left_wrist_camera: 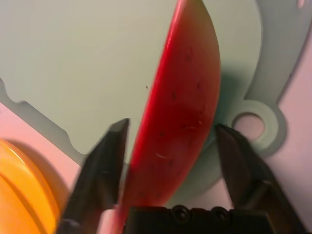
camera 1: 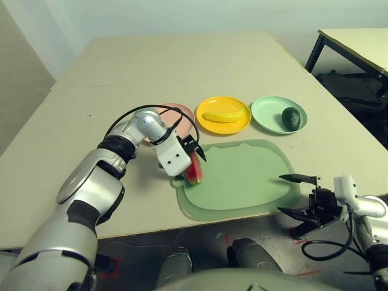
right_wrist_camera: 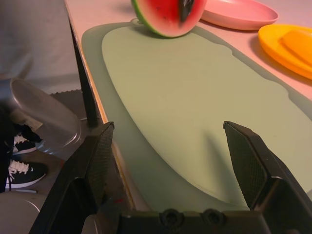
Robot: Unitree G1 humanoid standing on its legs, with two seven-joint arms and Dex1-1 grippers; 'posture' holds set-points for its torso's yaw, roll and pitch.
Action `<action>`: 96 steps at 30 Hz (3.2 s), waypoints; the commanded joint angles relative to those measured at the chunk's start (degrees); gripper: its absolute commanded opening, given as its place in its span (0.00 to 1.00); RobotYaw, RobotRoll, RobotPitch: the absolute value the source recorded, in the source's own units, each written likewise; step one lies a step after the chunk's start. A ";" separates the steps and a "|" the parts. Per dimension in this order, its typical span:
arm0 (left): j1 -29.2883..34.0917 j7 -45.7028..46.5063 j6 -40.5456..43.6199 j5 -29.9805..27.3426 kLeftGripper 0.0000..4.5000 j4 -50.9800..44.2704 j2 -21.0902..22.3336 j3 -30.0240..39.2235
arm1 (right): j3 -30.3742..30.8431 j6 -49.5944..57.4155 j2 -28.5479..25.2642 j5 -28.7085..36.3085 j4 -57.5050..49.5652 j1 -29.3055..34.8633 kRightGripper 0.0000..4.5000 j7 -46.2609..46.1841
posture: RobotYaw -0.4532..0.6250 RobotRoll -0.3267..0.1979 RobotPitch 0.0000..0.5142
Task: Place the fruits into color-matched plates.
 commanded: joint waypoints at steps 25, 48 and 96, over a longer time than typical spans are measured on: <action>-2.26 -2.57 10.44 -1.73 0.48 0.90 6.08 11.28 | -3.01 9.29 1.73 2.42 -3.09 -2.61 1.00 -11.51 | 0.27 0.62 0.02; -7.22 38.73 25.13 22.34 0.48 18.76 7.06 9.75 | -1.16 8.98 4.29 -0.05 -6.20 -1.83 1.00 -14.23 | 0.26 0.62 0.05; 43.13 45.25 65.35 -25.55 0.99 -40.51 9.33 64.15 | -16.30 6.26 5.00 0.75 9.98 -9.85 1.00 -36.34 | 0.40 0.62 0.07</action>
